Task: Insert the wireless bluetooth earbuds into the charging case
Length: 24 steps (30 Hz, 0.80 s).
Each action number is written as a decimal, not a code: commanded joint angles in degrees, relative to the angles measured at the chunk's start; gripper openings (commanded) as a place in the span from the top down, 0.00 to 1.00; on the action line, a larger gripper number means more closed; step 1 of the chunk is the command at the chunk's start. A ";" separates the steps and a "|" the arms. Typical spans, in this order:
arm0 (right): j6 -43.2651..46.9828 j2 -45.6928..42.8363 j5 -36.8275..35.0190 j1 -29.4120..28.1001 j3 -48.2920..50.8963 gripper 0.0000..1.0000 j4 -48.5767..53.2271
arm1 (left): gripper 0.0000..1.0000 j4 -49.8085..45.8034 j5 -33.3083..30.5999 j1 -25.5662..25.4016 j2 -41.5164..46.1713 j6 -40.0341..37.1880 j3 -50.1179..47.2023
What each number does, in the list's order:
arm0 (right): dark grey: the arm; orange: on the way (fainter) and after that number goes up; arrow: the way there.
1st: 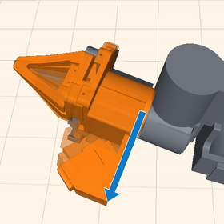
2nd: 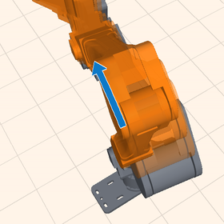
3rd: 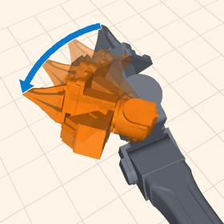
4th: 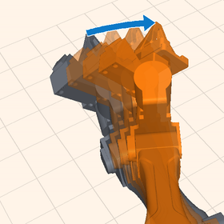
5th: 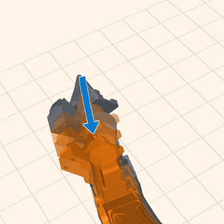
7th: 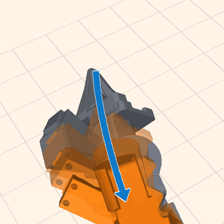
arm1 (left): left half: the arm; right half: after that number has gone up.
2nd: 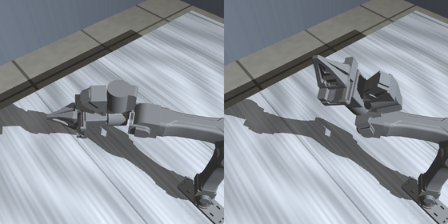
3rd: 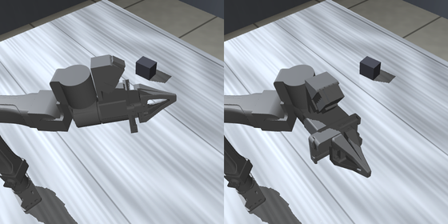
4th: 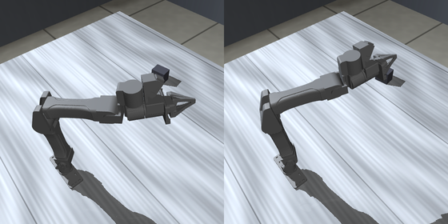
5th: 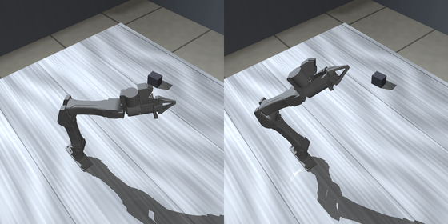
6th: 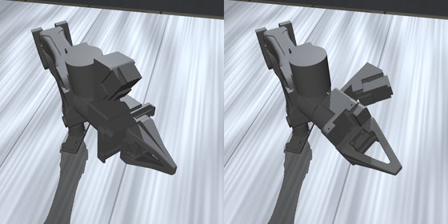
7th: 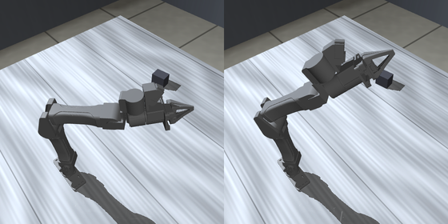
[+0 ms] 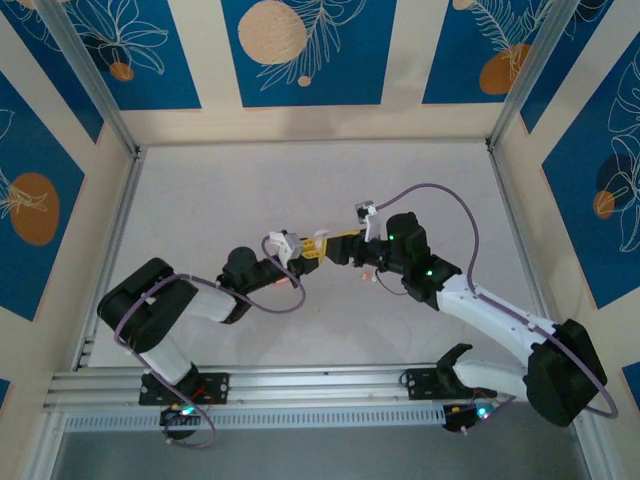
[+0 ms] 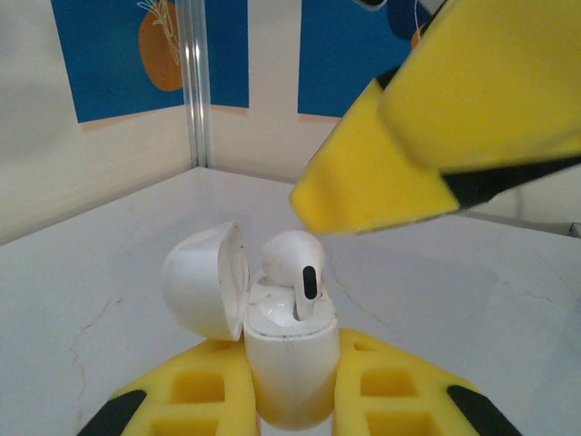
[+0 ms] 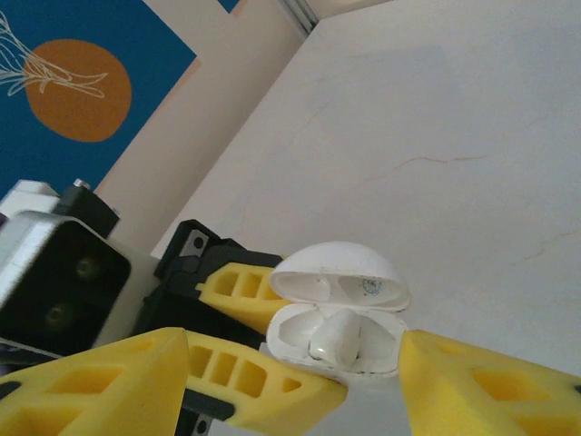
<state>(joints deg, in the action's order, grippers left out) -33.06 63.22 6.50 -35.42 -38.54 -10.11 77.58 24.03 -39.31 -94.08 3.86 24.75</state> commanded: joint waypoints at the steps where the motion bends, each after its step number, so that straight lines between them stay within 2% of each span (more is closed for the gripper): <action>1: -0.78 -3.20 1.98 1.02 -4.21 0.38 8.14 | 0.89 3.01 1.60 -0.77 1.82 -4.05 -0.93; 5: -2.94 -2.76 6.81 3.51 -9.79 0.42 21.27 | 0.89 3.01 1.12 -1.01 2.21 -7.95 -1.67; 8: -4.41 -0.34 9.69 4.78 -14.60 0.49 30.75 | 0.88 3.04 0.71 -1.34 2.49 -10.70 -1.97; 11: -4.82 1.77 12.02 5.01 -17.91 0.53 35.46 | 0.88 3.03 0.02 -1.81 2.87 -12.61 -2.23; 19: -6.08 6.25 14.24 5.10 -20.30 0.66 36.90 | 0.88 3.03 -0.56 -2.25 3.49 -13.61 -2.61; 24: -6.62 7.73 15.10 5.10 -19.73 0.67 36.18 | 0.88 3.01 -0.84 -2.38 3.65 -13.60 -2.69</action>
<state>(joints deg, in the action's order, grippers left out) -38.85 70.52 19.27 -30.50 -57.30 24.99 78.00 23.51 -40.93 -91.81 -8.14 22.55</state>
